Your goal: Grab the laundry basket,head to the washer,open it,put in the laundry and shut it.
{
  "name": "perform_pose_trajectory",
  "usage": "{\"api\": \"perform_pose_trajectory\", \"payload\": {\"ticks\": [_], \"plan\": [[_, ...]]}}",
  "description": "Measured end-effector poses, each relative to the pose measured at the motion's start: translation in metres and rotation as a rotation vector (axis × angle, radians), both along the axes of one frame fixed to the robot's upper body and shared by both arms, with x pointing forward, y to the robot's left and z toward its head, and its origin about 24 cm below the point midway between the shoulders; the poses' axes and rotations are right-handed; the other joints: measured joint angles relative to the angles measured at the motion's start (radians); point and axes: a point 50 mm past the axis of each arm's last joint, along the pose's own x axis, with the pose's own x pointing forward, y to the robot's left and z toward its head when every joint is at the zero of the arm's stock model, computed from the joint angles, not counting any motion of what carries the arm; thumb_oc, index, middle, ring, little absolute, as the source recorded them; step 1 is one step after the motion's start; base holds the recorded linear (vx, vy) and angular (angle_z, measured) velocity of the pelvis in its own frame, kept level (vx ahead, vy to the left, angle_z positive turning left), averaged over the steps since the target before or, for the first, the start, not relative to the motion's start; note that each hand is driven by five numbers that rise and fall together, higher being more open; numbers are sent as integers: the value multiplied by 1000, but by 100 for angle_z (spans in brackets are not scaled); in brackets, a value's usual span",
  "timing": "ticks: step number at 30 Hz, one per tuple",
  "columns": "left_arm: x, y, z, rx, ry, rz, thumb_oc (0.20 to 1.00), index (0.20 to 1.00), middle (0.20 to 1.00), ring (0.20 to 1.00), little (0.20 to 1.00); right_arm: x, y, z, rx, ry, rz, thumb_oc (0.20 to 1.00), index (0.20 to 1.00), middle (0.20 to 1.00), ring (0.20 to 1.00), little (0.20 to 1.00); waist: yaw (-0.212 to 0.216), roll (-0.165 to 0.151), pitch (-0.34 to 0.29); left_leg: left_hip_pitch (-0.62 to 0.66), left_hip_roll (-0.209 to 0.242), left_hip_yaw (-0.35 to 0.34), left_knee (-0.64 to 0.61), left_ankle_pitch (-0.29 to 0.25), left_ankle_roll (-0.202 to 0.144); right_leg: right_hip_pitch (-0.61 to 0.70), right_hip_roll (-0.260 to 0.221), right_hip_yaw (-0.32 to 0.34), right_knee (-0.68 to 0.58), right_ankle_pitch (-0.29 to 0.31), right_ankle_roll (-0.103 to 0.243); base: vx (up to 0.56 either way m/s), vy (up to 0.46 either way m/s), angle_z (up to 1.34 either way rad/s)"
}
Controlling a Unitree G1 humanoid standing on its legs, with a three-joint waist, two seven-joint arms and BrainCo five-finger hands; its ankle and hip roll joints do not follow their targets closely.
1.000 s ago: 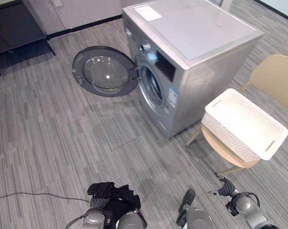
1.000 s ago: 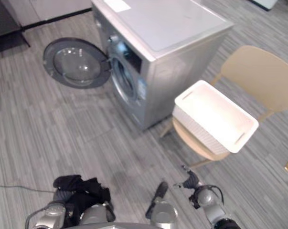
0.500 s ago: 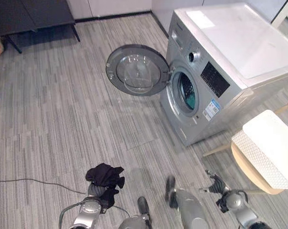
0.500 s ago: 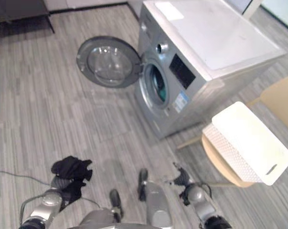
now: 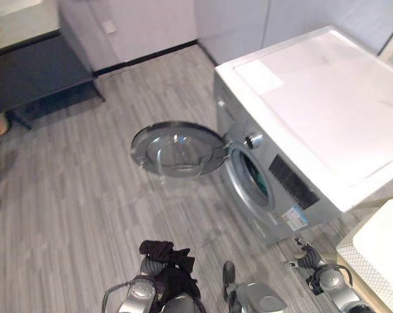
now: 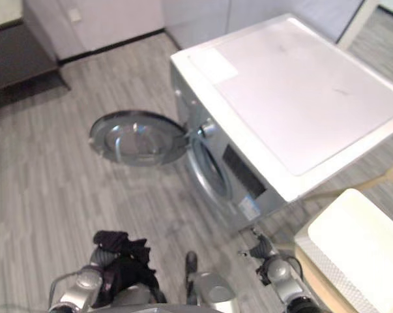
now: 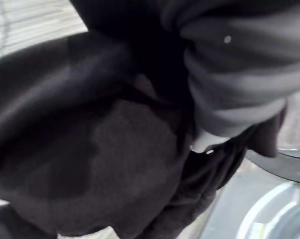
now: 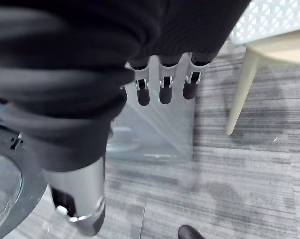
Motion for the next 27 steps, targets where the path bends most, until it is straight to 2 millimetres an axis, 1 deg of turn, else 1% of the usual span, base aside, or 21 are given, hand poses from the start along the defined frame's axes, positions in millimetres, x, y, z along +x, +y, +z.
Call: {"api": "perform_pose_trajectory", "payload": {"ticks": [1,2,3,5,7,8,9,10,11,12,14,15,16,17,18,19,20,21,22,25,27], "plan": [[3,6,4,16,-15,-1,200,200,200,200,200,-1,0,-1,-1,1,2,1000,1000,1000,1000,1000,1,-13,2,-28,8,-35,-42,23,-4,22,11,29,-7,-4,6,173,121,-262],[4,12,6,33,-19,3,200,200,200,200,200,-12,-17,-1,-52,31,-13,1000,1000,1000,1000,1000,-4,-6,-2,-62,10,-86,-159,248,44,100,35,46,-24,-53,46,380,404,-223],[9,11,6,35,-19,-5,200,200,200,200,200,-35,-17,-11,-47,91,-30,1000,1000,1000,1000,1000,-51,-2,-13,-108,7,-159,-122,312,6,122,17,5,-32,-68,55,615,763,-244],[-7,17,2,48,5,-9,200,200,200,200,200,-17,16,-18,3,102,67,1000,1000,1000,1000,1000,25,-33,-15,-24,-20,-460,-135,330,12,11,20,267,114,-71,130,429,649,-249],[-29,21,-13,52,124,7,200,200,200,200,200,-4,38,-17,77,56,54,1000,1000,1000,1000,1000,28,-50,-19,-32,-26,-321,-57,250,-2,19,-6,312,119,-24,176,55,193,-234],[-27,12,-15,33,131,-6,200,200,200,200,200,-6,32,-14,69,47,65,1000,1000,1000,1000,1000,9,-23,-41,-16,-35,-224,-133,210,32,16,-23,305,98,-31,185,-20,186,-161],[-21,2,-14,7,101,-17,200,200,200,200,200,-5,17,-10,26,42,66,1000,1000,1000,1000,1000,14,55,-47,-35,-9,-189,-185,214,57,13,3,300,87,-80,188,-72,170,-126],[-4,4,-4,18,44,-30,200,200,200,200,200,-8,15,-12,22,57,46,1000,1000,1000,1000,1000,-15,38,-40,-15,-35,-161,-185,149,81,-4,-22,299,73,-122,146,-110,205,-122],[9,9,5,32,-4,-23,200,200,200,200,200,-2,15,-11,24,58,31,1000,1000,1000,1000,1000,-14,32,-31,-14,-33,-110,-222,129,75,-67,-45,281,98,-61,206,-92,163,-204],[21,21,21,70,-83,-30,200,200,200,200,200,9,26,-5,50,15,56,1000,1000,1000,1000,1000,42,12,-24,-26,-45,6,-280,155,90,-196,-93,161,115,-48,210,-46,116,-227],[29,26,27,78,-110,-7,200,200,200,200,200,5,27,-6,55,17,55,1000,1000,1000,1000,1000,40,9,-15,-25,-65,48,-290,165,99,-236,-174,-119,183,-79,184,42,72,-147],[34,22,29,69,-130,-8,200,200,200,200,200,-1,26,-8,57,28,55,1000,1000,1000,1000,1000,47,25,-16,-10,-66,57,-316,173,81,-219,-172,-166,218,-90,168,88,12,-148],[30,32,31,89,-139,23,200,200,200,200,200,11,45,-2,90,-20,116,1000,1000,1000,1000,1000,51,1,-1,-61,-9,67,165,-59,84,-185,-239,-303,234,-101,185,165,-111,-228],[24,24,23,55,-114,48,200,200,200,200,200,17,41,5,64,-50,149,1000,1000,1000,1000,1000,91,72,6,-7,6,57,76,-161,83,-223,-248,-326,295,-121,215,92,-157,-191],[29,14,25,30,-143,46,200,200,200,200,200,-2,32,0,66,-22,117,1000,1000,1000,1000,1000,51,92,2,24,-39,19,-98,-34,123,-219,-220,-310,316,-154,214,118,-211,-55],[35,12,29,25,-164,47,200,200,200,200,200,-13,28,-6,63,17,88,1000,1000,1000,1000,1000,36,101,15,33,-35,5,-176,55,58,-190,-82,-216,250,-209,150,61,-144,62],[41,17,35,38,-187,50,200,200,200,200,200,-12,22,-4,46,12,84,1000,1000,1000,1000,1000,31,12,17,-14,-112,23,-135,140,-33,-109,-12,-157,60,-205,92,-15,-144,59],[43,9,34,18,-189,38,200,200,200,200,200,-9,9,0,9,5,76,1000,1000,1000,1000,1000,27,11,25,-26,-130,28,-102,142,-38,-83,-30,-144,5,-117,6,-15,-72,26],[46,4,36,5,-208,26,200,200,200,200,200,-5,-2,4,-16,-5,53,1000,1000,1000,1000,1000,32,21,37,-58,-115,42,-17,122,-18,-80,-46,-174,1,-84,-26,0,0,0],[45,4,37,4,-217,30,200,200,200,200,200,7,-4,10,-24,-38,40,1000,1000,1000,1000,1000,42,37,49,-127,-54,-11,82,79,2,-57,-30,-178,-14,-62,-8,146,68,-2],[48,1,38,-1,-225,16,200,200,200,200,200,11,1,8,-11,-38,45,1000,1000,1000,1000,1000,58,36,52,-105,25,-41,-110,103,-12,-30,-11,-185,-37,-65,1,191,107,18]]}}
